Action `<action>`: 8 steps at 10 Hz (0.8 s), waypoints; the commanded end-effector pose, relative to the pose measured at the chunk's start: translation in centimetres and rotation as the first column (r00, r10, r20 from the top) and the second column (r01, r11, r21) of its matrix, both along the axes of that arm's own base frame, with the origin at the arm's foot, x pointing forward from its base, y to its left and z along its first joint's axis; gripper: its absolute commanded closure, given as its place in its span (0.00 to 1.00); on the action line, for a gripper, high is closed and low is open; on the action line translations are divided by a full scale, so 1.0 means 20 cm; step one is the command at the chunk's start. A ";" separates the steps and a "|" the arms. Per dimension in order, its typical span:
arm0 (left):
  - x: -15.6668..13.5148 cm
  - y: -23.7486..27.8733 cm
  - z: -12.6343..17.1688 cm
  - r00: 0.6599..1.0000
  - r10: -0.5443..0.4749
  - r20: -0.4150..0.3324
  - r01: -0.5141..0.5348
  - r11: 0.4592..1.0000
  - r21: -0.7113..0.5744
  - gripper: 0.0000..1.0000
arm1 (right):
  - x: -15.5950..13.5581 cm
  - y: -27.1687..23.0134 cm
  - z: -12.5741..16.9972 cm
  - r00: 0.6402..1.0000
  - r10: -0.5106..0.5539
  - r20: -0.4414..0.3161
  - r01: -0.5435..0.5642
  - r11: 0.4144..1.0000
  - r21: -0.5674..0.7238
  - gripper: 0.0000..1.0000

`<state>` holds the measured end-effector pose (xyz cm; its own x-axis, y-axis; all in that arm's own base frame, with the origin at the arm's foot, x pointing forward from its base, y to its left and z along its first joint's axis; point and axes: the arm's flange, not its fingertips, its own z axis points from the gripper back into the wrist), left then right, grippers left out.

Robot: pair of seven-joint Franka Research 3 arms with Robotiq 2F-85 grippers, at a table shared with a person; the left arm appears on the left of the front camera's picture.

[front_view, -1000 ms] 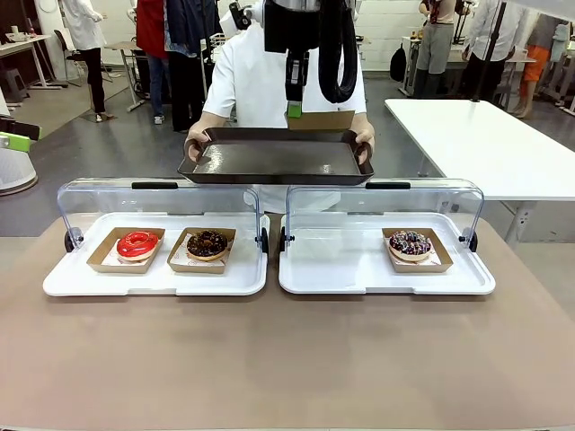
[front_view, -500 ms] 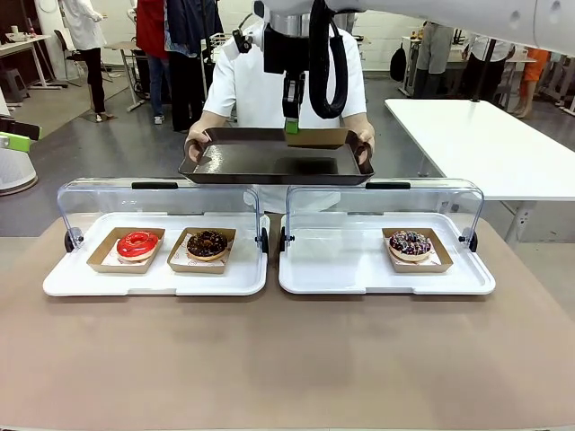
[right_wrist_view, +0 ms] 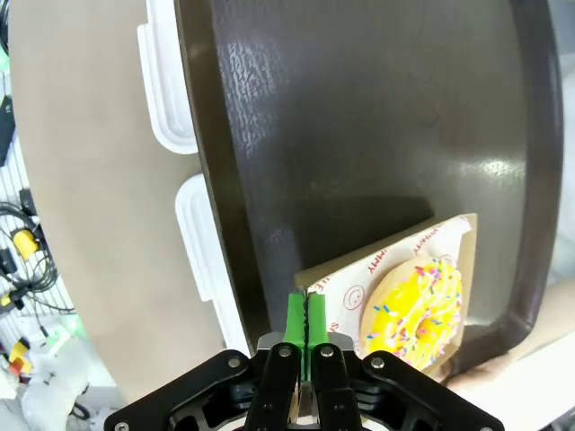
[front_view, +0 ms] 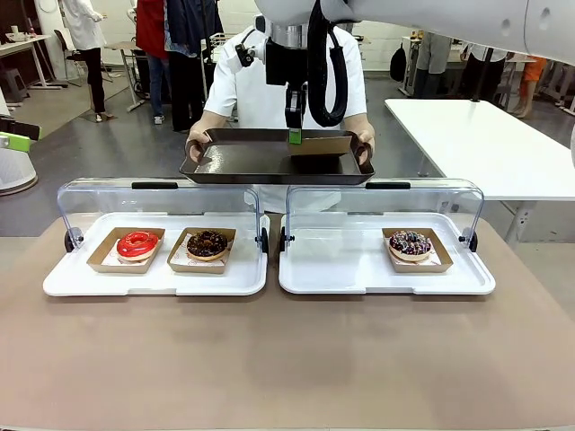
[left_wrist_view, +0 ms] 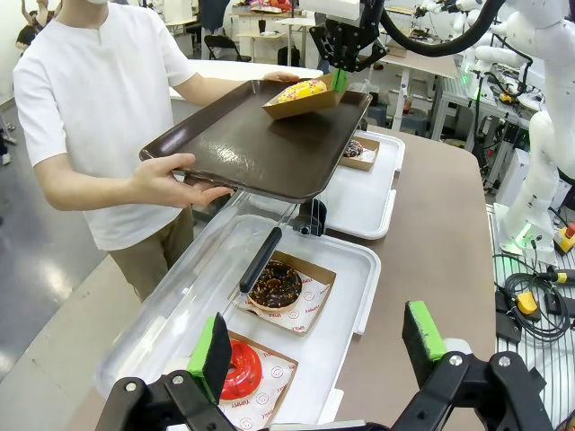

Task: Provide the desired donut to the person.
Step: Place the picked Paper togo box onto the Handle tray extended by the person.

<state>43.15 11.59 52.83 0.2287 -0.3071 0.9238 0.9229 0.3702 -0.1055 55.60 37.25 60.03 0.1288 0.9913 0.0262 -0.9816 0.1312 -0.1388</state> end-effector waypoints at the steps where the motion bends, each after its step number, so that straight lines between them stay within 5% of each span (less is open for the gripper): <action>1: 0.00 0.00 0.01 1.000 0.001 0.005 -0.001 1.000 -0.007 0.00 | 0.03 -0.01 0.03 0.997 -0.030 -0.069 0.029 1.000 -0.010 0.74; 2: 0.00 0.00 0.01 1.000 0.001 0.005 -0.001 1.000 -0.007 0.00 | 0.03 -0.02 0.02 0.995 -0.032 -0.090 0.030 0.999 -0.018 0.60; 3: 0.00 0.00 0.01 1.000 0.001 0.005 -0.001 1.000 -0.007 0.00 | 0.03 -0.02 0.02 0.994 -0.031 -0.104 0.028 0.999 -0.026 0.15; 4: 0.00 0.00 0.01 1.000 0.001 0.005 -0.001 1.000 -0.007 0.00 | 0.03 -0.02 0.02 0.994 -0.027 -0.110 0.024 0.999 -0.029 0.01; 8: 0.00 0.00 0.01 1.000 0.001 0.005 -0.001 1.000 -0.007 0.00 | 0.02 -0.02 0.03 0.991 -0.022 -0.129 0.017 0.999 -0.039 0.00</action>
<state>43.15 11.59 52.83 0.2288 -0.3071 0.9238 0.9229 0.3702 -0.1055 55.22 36.12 59.73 0.1471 0.9882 -0.0430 -0.9880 0.1447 -0.0543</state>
